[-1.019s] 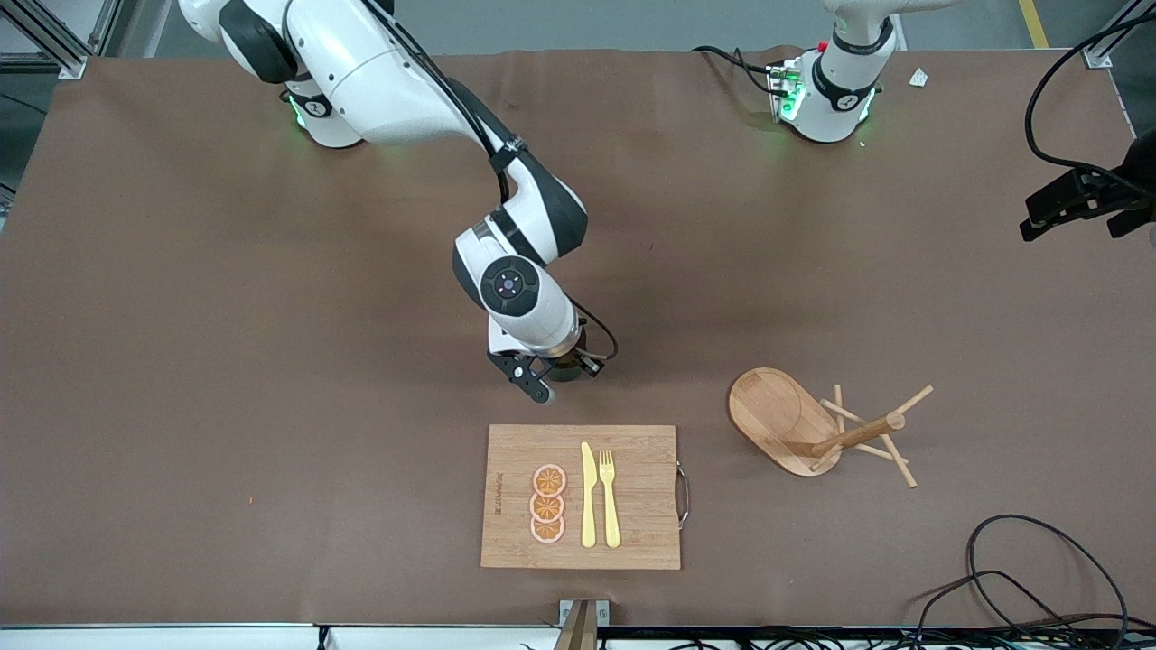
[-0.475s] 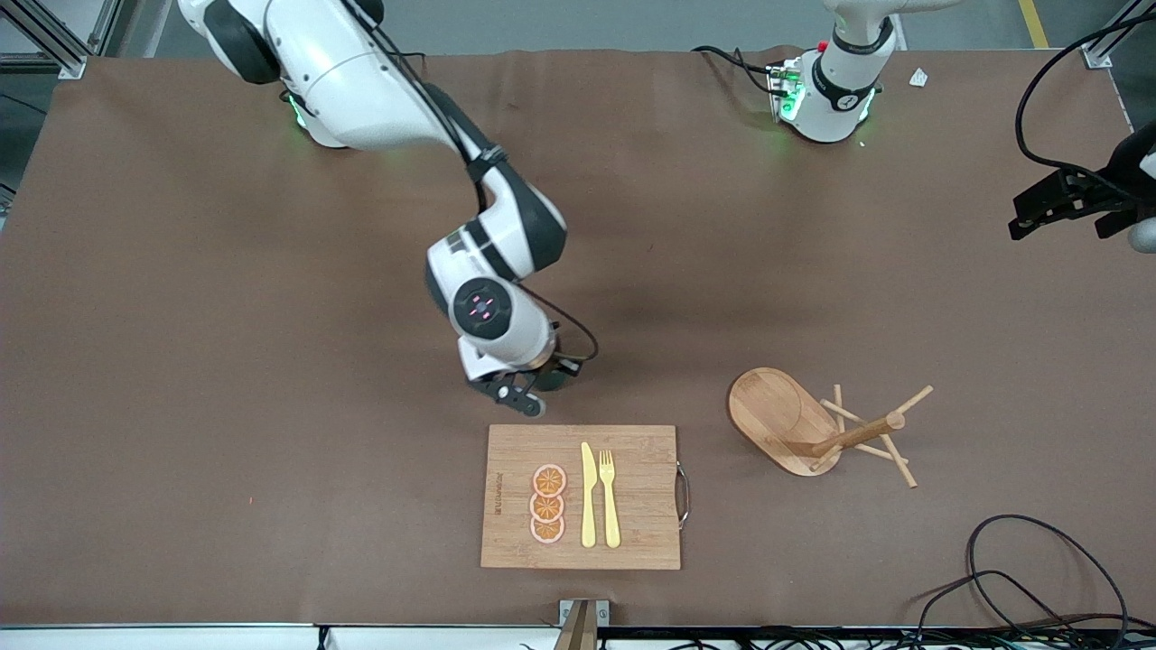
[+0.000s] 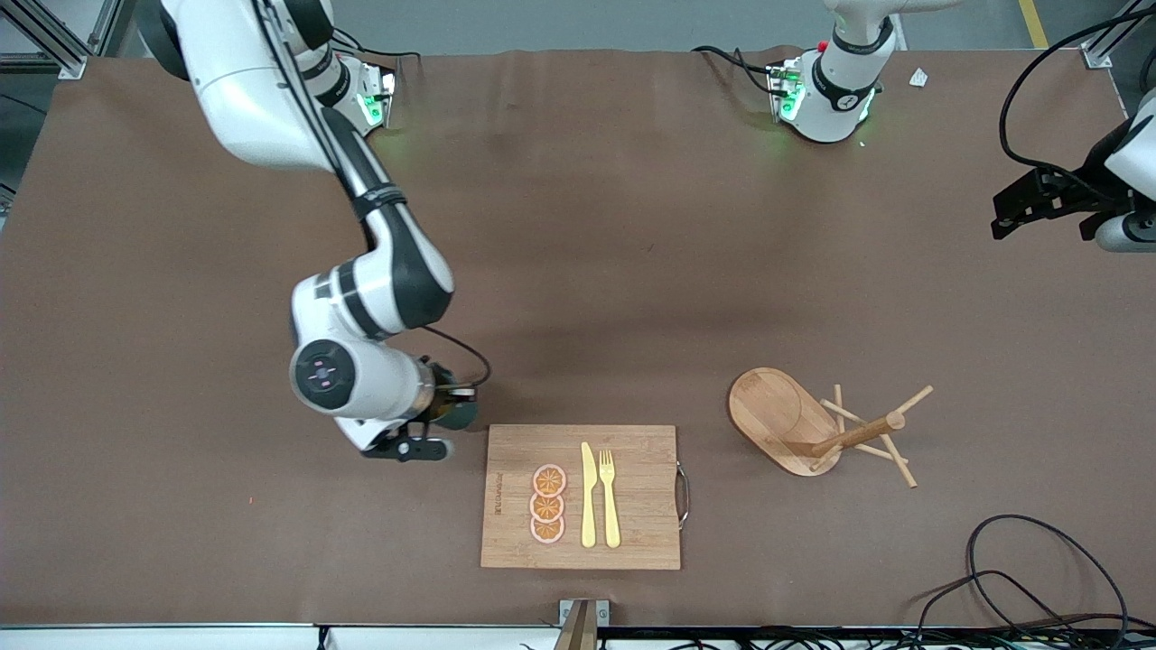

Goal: Transfer cup from left to right arm and place
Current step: 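Carry the teal mug with the right gripper beside the right arm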

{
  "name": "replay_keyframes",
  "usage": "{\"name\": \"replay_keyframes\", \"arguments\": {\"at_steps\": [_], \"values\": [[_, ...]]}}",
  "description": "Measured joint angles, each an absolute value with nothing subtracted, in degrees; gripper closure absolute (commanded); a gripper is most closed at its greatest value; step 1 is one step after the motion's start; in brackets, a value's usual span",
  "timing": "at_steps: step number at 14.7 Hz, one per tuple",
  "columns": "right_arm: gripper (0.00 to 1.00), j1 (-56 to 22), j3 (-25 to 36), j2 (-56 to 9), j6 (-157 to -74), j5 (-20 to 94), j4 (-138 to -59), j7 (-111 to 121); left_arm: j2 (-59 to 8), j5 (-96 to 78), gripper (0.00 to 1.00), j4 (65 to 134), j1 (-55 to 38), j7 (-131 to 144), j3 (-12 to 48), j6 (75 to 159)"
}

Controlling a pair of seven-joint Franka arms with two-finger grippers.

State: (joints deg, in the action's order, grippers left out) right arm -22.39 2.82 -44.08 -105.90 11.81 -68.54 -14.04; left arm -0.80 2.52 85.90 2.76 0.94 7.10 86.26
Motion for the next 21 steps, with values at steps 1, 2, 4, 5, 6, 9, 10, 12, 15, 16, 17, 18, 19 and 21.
{"name": "replay_keyframes", "arguments": {"at_steps": [1,2,4,5,6,9,10,12,15,16,17,18,19,21], "values": [[1.0,-21.0,2.9,-43.8,-105.1,9.5,-68.5,-9.7,-0.8,2.7,0.0,85.9,2.8,0.9,7.3,86.3],[1.0,-19.6,2.9,-43.7,-104.8,7.1,-68.5,-5.2,-0.8,2.8,0.0,85.9,2.8,0.9,7.3,86.3],[1.0,-16.8,3.1,-43.6,-104.8,4.5,-68.6,4.0,-0.8,2.8,0.0,85.9,2.8,0.9,7.3,86.3],[1.0,-15.1,3.2,-43.6,-104.8,4.1,-68.6,8.2,-0.8,2.8,0.0,85.9,2.8,0.9,7.3,86.3],[1.0,-13.4,3.2,-43.6,-104.8,3.8,-68.8,12.5,-0.8,2.8,0.0,85.9,2.8,0.9,7.3,86.3],[1.0,-8.7,3.2,-43.4,-107.1,0.1,-69.9,22.4,-0.8,2.8,0.0,85.9,2.8,0.9,7.4,86.3],[1.0,-7.4,3.2,-43.0,-109.0,-0.9,-71.4,24.5,-0.8,2.8,0.0,85.9,2.8,0.9,7.4,86.3],[1.0,-5.5,3.2,-41.8,-113.6,-2.4,-75.8,27.5,-0.8,2.8,0.0,85.9,2.8,0.9,7.4,86.3],[1.0,-3.0,3.3,-40.5,-117.9,-3.8,-80.5,30.8,-0.8,2.8,0.0,85.9,2.8,0.9,7.4,86.3],[0.99,-2.4,3.3,-40.3,-118.2,-3.9,-81.1,31.4,-0.8,2.8,0.0,85.9,2.8,0.9,7.4,86.3],[0.97,-2.1,3.3,-40.3,-118.3,-4.0,-81.3,31.7,-0.8,2.8,0.0,85.9,2.8,0.9,7.4,86.3],[0.88,-2.0,3.2,-40.2,-118.4,-4.0,-81.5,31.8,-0.8,2.8,0.0,86.0,2.8,0.9,7.4,86.3],[0.74,-2.0,3.2,-40.1,-118.4,-4.1,-81.6,31.8,-0.8,2.8,0.0,86.0,2.8,0.9,7.4,86.3],[0.44,-1.9,3.2,-40.0,-118.4,-4.1,-81.7,31.7,-0.8,2.3,0.0,86.0,2.8,0.9,7.5,86.3]]}}
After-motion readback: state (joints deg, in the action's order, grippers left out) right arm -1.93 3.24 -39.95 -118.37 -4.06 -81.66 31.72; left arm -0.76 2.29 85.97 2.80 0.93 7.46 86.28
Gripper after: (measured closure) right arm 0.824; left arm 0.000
